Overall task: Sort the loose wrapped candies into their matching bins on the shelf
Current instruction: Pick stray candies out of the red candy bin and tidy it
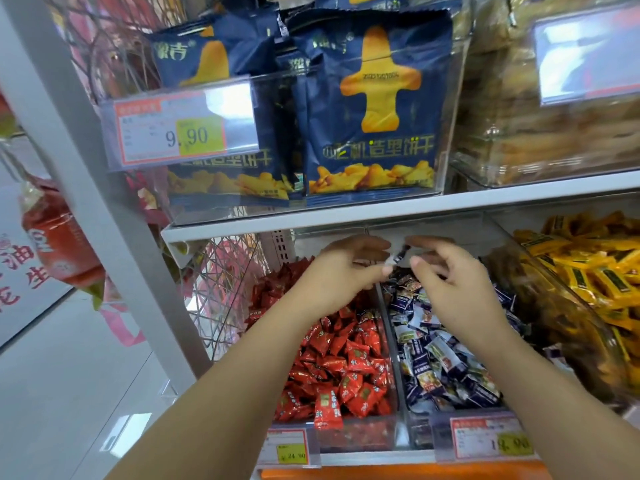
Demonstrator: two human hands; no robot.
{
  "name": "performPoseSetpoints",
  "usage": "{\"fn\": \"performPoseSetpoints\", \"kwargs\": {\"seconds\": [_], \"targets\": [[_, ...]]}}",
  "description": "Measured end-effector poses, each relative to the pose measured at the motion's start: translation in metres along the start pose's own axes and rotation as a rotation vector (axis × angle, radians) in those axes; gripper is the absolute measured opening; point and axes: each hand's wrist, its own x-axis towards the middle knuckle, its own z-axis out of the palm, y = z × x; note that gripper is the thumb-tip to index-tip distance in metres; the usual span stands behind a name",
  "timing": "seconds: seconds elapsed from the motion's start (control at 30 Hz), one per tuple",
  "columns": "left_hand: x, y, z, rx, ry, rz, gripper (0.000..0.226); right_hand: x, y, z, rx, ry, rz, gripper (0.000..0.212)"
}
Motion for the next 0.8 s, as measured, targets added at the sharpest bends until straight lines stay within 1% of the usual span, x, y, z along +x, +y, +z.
{"fn": "performPoseSetpoints", "kwargs": {"seconds": [0.03,0.07,0.1,0.13,0.17,0.23,0.3,0.4,0.5,0.57,0.67,0.8], "targets": [[0.001,-0.001,-0.001,0.004,0.011,0.0,0.023,0.0,0.0,-0.001,-0.029,0.045,-0.005,0.021],[0.002,-0.004,-0.003,0.035,0.057,-0.008,0.02,0.0,0.0,-0.002,-0.042,0.065,-0.01,0.022],[0.002,-0.009,-0.006,0.093,0.108,-0.02,0.016,0.0,0.0,-0.003,-0.04,0.065,-0.011,0.022],[0.003,-0.015,-0.007,0.165,0.124,-0.036,0.015,0.0,0.0,-0.004,-0.032,0.052,-0.01,0.022],[0.002,-0.021,-0.007,0.234,0.09,-0.059,0.014,-0.001,0.001,-0.003,-0.029,0.031,-0.008,0.022],[0.002,-0.034,-0.002,0.335,-0.073,-0.127,0.018,-0.001,0.001,-0.002,-0.024,-0.032,-0.009,0.022],[0.003,-0.047,0.005,0.454,-0.215,-0.209,0.024,-0.003,0.001,0.001,-0.005,-0.151,-0.007,0.022],[0.01,-0.06,0.014,0.567,-0.324,-0.27,0.036,-0.006,0.004,0.008,-0.028,-0.34,-0.012,0.023],[0.016,-0.063,0.02,0.562,-0.376,-0.294,0.037,-0.006,0.006,0.012,-0.032,-0.376,-0.032,0.022],[0.018,-0.065,0.021,0.484,-0.354,-0.304,0.035,-0.006,0.006,0.011,-0.023,-0.37,-0.028,0.021],[0.016,-0.068,0.021,0.405,-0.279,-0.272,0.021,-0.004,0.007,0.012,-0.012,-0.364,-0.024,0.022],[0.006,-0.064,0.016,0.344,-0.159,-0.184,0.026,-0.003,0.006,0.012,-0.005,-0.355,-0.015,0.021]]}}
